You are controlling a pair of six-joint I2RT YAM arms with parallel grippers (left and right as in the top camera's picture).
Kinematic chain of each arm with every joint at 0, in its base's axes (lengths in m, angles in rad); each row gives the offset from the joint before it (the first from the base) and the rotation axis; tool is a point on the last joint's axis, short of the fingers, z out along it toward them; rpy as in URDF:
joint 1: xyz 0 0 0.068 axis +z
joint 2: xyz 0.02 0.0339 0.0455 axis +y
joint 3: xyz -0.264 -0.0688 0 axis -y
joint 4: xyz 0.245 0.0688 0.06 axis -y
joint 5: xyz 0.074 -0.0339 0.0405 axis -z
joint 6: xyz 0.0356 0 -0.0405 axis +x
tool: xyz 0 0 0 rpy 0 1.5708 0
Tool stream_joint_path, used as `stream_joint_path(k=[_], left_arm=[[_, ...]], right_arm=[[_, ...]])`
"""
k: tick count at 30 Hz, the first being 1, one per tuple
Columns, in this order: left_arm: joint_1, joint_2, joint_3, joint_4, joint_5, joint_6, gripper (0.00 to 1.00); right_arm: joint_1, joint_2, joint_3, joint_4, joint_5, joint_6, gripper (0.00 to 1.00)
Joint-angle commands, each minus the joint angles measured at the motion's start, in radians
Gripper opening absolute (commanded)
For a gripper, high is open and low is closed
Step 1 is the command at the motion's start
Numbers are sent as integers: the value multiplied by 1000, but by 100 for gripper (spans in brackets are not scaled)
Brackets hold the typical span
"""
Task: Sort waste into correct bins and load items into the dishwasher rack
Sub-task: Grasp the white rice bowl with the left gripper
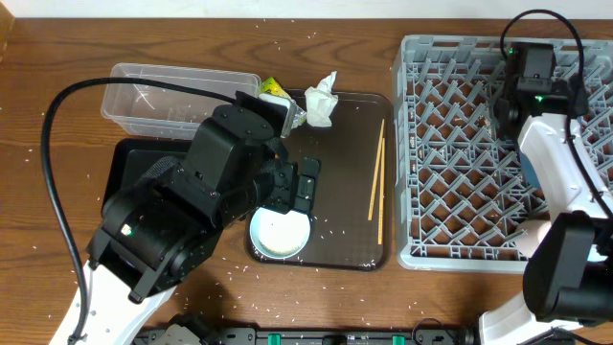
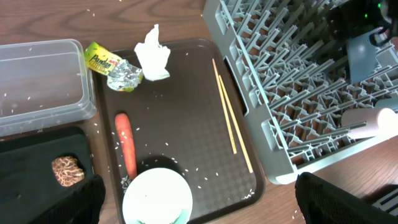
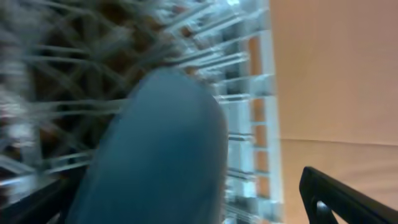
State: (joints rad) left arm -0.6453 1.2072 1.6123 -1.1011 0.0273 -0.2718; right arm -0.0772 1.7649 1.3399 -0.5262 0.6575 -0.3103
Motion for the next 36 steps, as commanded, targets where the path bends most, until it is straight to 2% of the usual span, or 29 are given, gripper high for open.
stream_joint_path(k=[1,6,9,14,17,18,20,24,30,33,36], left_arm=[[-3,-5,9,-12,6,10,98],[-3,-5,9,-15,6,16,98],[-3,-5,9,-12,6,60,98],[1,-2,8,-17,2,109,98],[1,16,-1,-42,-65,108,99],[1,26,-13,-48,-96,107,93],[1,47,-46,-44,-138,106,89],[2,117,-121,-12,-151,63,87],[2,241,-175,-55,-68,19,83],[2,282,-235,-49,4,19,76],[5,301,-299,-18,6,14,75]], right_arm=[[6,-43,7,-35,-184,169,99],[21,-134,8,-74,-325,225,99],[29,-219,8,-113,-435,229,99],[34,-386,8,-227,-683,298,99],[34,-479,7,-320,-860,343,99],[34,-507,7,-353,-905,353,99],[34,-549,7,-415,-932,406,99],[33,-595,7,-526,-931,506,99],[32,-601,7,-638,-930,509,99],[32,-601,7,-649,-926,509,99],[32,-601,7,-643,-924,510,99]])
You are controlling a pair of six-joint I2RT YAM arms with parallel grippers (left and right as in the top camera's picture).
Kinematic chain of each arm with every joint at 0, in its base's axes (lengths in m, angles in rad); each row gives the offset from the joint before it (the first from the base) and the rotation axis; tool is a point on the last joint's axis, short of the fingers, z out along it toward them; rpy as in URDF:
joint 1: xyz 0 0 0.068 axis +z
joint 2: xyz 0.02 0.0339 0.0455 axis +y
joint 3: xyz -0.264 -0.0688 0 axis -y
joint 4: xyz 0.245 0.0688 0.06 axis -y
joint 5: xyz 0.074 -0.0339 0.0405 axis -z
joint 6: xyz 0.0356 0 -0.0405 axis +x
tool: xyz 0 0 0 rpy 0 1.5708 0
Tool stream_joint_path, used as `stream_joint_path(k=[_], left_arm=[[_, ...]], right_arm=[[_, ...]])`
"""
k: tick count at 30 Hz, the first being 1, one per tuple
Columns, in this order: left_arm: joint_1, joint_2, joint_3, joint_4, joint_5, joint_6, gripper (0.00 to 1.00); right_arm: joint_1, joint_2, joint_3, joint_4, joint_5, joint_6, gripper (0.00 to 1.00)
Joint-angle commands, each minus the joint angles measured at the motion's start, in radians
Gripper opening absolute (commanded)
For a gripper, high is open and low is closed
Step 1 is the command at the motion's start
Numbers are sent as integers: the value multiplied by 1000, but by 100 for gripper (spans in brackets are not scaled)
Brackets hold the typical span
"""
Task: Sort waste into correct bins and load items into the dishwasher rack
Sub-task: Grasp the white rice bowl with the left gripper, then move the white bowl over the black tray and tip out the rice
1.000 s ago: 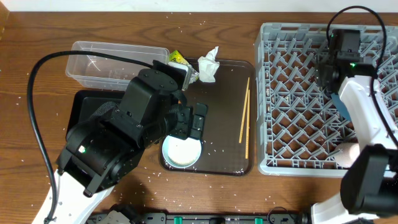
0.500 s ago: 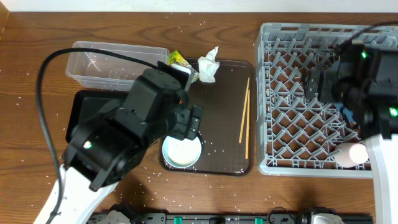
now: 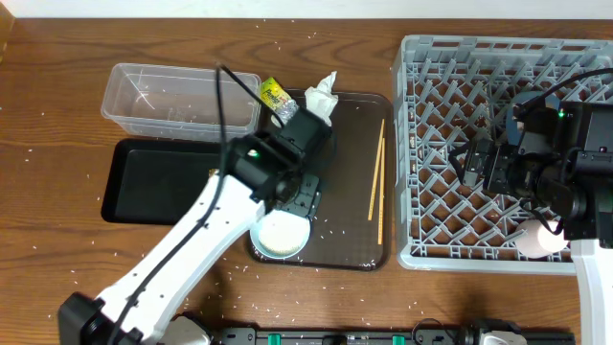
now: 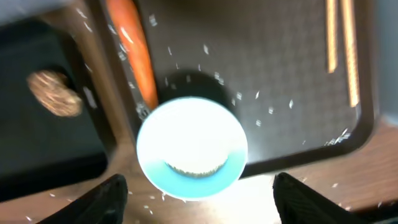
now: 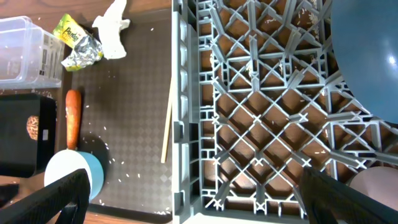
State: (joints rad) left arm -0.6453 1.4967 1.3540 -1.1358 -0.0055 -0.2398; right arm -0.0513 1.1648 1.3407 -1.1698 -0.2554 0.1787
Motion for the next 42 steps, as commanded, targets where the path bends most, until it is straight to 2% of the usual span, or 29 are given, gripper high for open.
stream_joint_path(k=[1,3,5,7,8,12,22,28,32,36,40,42], left_arm=[[8,11,-55,25,47,-24,75],[8,11,-82,47,106,-24,73],[-2,12,-124,84,195,-24,66],[-23,12,-185,130,235,-24,53],[-35,13,-216,151,238,-29,51],[-63,13,-343,241,237,-35,30],[-85,14,-504,395,289,-35,29],[-94,16,-527,402,140,-15,29],[-94,38,-535,437,135,29,28],[-94,100,-535,452,124,54,20],[-94,151,-535,457,124,72,19],[-94,153,-534,461,123,71,11]], right_arm=[[6,-1,6,2,-10,26,99],[6,-1,6,2,-10,27,99],[6,-1,6,3,-8,27,99],[6,-1,6,3,-3,27,99],[6,-1,6,3,-3,27,99],[6,-1,6,11,-3,27,99],[6,-1,6,10,-3,39,99],[6,-1,6,22,-3,80,99],[6,-1,6,29,-3,80,99],[6,-1,6,30,-3,80,99],[6,-1,6,35,-3,92,99],[6,-1,6,37,-3,95,99]])
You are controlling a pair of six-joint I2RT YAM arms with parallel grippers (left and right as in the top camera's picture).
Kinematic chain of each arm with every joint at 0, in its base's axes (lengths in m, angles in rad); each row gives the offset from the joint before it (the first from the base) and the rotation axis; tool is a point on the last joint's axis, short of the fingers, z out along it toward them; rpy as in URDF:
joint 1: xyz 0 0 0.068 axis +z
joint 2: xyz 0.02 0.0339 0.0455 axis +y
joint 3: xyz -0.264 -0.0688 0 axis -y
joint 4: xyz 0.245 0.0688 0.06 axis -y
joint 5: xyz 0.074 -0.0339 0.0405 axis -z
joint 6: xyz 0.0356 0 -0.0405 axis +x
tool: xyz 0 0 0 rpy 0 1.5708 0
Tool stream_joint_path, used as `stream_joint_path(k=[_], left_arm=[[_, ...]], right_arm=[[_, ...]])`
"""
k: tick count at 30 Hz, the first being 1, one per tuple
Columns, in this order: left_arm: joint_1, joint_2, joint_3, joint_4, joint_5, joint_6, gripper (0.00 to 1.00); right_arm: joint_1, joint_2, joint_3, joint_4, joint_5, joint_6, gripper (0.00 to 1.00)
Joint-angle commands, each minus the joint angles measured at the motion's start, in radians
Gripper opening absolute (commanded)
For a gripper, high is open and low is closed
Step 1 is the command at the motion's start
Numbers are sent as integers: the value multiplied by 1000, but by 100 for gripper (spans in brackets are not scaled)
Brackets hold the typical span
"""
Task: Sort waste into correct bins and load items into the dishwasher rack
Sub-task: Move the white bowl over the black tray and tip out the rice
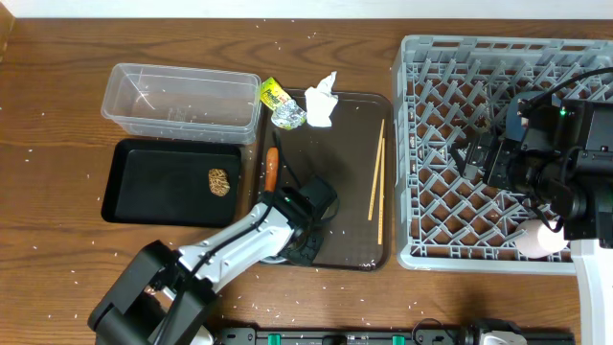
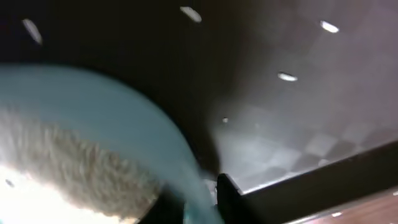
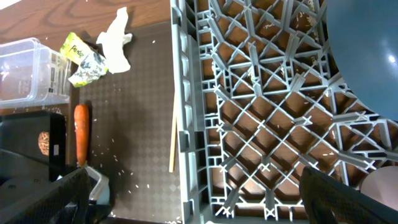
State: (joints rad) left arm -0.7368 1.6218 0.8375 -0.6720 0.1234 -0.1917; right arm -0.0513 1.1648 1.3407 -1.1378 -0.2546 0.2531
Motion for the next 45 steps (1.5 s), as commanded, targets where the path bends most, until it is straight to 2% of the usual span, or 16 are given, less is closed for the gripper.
stream_joint_path(k=[1,5,12,19,25,33,41,45], left_arm=[[-2,27,-15,-3,-5,23,6],[-2,20,22,-23,-1,23,6],[-2,-88,195,-182,-2,21,6],[82,-266,249,-214,14,-91,6],[362,-372,239,-220,225,-86,6],[778,-342,186,-162,585,103,6],[1183,-241,87,-74,1173,354,6],[1345,-166,27,-73,1421,543,6]], right_arm=[[6,-1,6,5,-4,21,99],[6,-1,6,14,-4,21,99],[6,-1,6,19,-4,20,99],[6,-1,6,19,-4,20,99],[6,-1,6,19,-4,20,99],[6,-1,6,19,-5,20,99],[6,-1,6,1,-5,20,99],[6,-1,6,0,-5,20,99]])
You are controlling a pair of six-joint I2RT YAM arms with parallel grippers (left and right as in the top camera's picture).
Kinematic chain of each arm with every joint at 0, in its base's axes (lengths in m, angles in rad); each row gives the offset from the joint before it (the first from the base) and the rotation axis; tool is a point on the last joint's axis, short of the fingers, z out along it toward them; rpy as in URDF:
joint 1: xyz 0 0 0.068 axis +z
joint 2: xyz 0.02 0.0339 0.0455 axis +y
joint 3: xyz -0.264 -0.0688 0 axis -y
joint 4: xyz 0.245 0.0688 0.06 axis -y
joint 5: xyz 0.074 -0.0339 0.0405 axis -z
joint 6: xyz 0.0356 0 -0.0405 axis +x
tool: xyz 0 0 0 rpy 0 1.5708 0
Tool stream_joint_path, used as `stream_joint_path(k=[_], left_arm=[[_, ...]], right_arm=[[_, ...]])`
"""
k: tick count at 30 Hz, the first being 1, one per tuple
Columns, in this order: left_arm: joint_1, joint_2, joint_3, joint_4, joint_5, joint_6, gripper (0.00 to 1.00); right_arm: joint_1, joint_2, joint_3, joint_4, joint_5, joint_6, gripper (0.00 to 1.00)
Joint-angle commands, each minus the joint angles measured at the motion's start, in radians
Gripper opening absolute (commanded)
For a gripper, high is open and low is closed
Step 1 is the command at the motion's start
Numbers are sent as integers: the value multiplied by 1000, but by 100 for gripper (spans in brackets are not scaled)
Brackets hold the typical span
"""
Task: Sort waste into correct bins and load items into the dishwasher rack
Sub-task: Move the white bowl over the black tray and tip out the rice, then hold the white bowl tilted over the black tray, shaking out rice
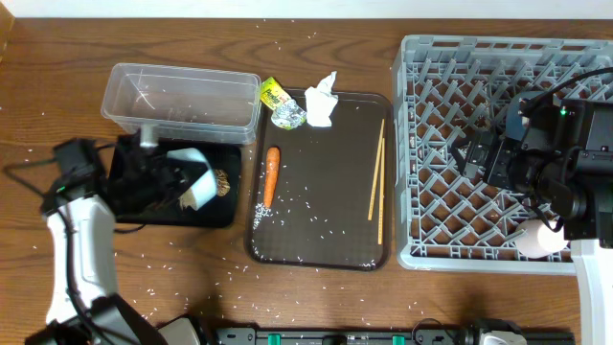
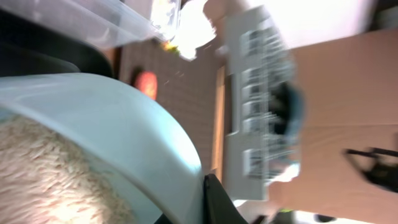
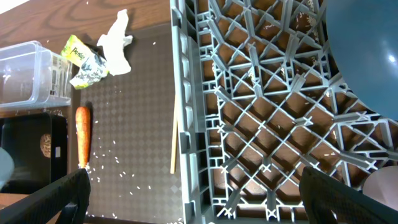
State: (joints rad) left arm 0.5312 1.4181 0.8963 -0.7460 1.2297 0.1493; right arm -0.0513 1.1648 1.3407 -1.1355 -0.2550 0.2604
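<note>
My left gripper (image 1: 170,178) is shut on the rim of a light blue bowl (image 1: 195,173). It holds the bowl tipped on its side over the black bin (image 1: 134,206). In the left wrist view the bowl's wall (image 2: 124,137) fills the frame, with white rice (image 2: 37,168) inside. A carrot (image 1: 270,176), two chopsticks (image 1: 377,187), a yellow wrapper (image 1: 279,103) and a crumpled tissue (image 1: 321,100) lie on or by the brown tray (image 1: 326,244). Over the grey dish rack (image 1: 436,125) my right gripper (image 3: 202,196) hangs open and empty.
A clear plastic bin (image 1: 182,96) stands behind the black bin, which holds a brown food scrap (image 1: 223,182). Loose rice (image 1: 262,215) lies on the tray by the carrot. In the rack sit a dark blue bowl (image 3: 367,56) and a pale cup (image 1: 536,240).
The left gripper was down at the bowl's rim on the tray's front left. It is now at the left, holding the bowl tilted over the black bin. The right arm is unmoved.
At first the left gripper was open above the tray and the right gripper was close to the dark blue bowl at the rack. Then the right gripper was open, apart from that bowl. The left gripper was lower over the light blue bowl, then at its rim, and now holds it over the black bin.
</note>
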Motion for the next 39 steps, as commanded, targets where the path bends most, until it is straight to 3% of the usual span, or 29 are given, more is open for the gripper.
stream_joint_path(k=[1,10,12,15,22,25,27,30,32,35,37,38,39], left_arm=[[100,55,-40,0,343,239,6],[156,233,-64,-8,343,316,6],[156,233,-64,11,340,410,6],[158,233,-55,37,342,302,6],[161,231,-60,119,312,376,6],[158,225,-55,116,343,281,6],[158,225,-58,122,287,350,6],[160,223,-56,100,343,251,6],[153,214,-60,105,278,335,6],[146,214,-51,106,343,165,6],[135,204,-62,105,235,329,6],[135,205,-62,107,140,312,6],[138,210,-62,124,175,217,6]], right_arm=[[6,-1,6,-2,-4,13,99],[6,-1,6,-3,-5,13,99],[6,-1,6,-6,-8,13,99],[6,-1,6,-5,-9,13,99],[6,-1,6,-2,-12,13,99],[6,-2,6,-3,-14,13,99],[6,-2,6,-3,-15,13,99],[6,-2,6,0,-15,13,99],[6,-2,6,-2,-15,13,99],[6,-2,6,2,-16,13,99],[6,-2,6,-2,-15,13,99],[6,-2,6,-1,-15,13,99],[6,-2,6,2,-15,13,99]])
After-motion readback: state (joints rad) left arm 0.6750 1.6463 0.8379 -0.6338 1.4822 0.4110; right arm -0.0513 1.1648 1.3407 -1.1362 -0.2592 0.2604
